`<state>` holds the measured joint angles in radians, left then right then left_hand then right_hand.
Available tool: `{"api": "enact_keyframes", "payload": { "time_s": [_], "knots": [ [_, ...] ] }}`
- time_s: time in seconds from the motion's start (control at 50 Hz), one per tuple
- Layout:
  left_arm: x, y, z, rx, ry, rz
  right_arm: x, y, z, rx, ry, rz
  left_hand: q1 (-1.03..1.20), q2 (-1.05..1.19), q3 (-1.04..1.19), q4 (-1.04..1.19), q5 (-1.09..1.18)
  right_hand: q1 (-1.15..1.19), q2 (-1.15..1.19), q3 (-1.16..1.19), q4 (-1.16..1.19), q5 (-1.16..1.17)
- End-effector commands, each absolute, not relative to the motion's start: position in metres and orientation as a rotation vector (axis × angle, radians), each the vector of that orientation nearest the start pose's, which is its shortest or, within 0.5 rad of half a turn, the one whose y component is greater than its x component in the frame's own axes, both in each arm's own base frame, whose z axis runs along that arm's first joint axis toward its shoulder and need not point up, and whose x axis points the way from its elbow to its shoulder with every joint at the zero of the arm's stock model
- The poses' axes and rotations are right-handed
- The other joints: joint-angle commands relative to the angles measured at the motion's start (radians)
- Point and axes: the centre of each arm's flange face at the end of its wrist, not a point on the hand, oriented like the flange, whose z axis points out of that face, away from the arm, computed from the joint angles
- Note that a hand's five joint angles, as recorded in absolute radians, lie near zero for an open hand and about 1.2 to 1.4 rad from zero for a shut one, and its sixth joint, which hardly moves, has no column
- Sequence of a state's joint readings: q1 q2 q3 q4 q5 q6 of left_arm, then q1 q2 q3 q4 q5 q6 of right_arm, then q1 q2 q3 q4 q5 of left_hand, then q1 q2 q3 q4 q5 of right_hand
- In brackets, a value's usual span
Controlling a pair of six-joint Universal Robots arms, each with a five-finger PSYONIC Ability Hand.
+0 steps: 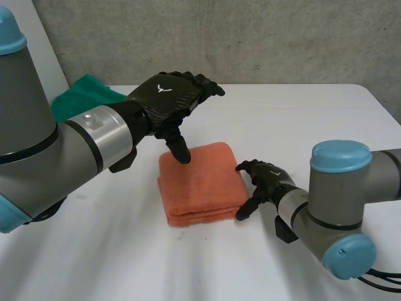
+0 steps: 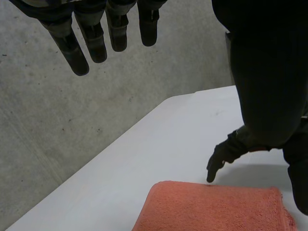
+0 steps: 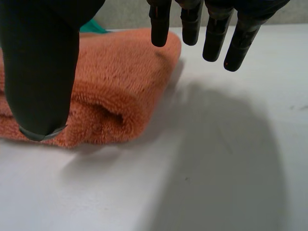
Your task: Fold the laundry.
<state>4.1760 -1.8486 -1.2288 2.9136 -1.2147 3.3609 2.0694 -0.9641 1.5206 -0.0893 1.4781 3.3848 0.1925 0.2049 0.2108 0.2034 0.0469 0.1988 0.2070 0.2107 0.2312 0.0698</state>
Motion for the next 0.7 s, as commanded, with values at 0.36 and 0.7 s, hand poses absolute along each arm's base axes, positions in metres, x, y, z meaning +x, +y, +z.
{"api": "enact_keyframes", "payload": {
  "time_s": [0.36, 0.7],
  "knots": [
    [-0.318, -0.222, 0.299, 1.395, 2.46, -2.255, 0.317, -0.265, 0.109, -0.33, 2.259, -1.31, 0.009, -0.003, -0.009, -0.002, -0.02, 0.206, 0.198, 0.194, 0.174, 0.161],
    [-0.319, -0.223, 0.295, 1.395, 2.477, -2.238, 0.333, -0.277, 0.097, -0.349, 2.234, -1.318, 0.009, -0.003, -0.009, -0.002, -0.02, 0.863, 0.855, 0.851, 0.831, 0.818]
  ]
}}
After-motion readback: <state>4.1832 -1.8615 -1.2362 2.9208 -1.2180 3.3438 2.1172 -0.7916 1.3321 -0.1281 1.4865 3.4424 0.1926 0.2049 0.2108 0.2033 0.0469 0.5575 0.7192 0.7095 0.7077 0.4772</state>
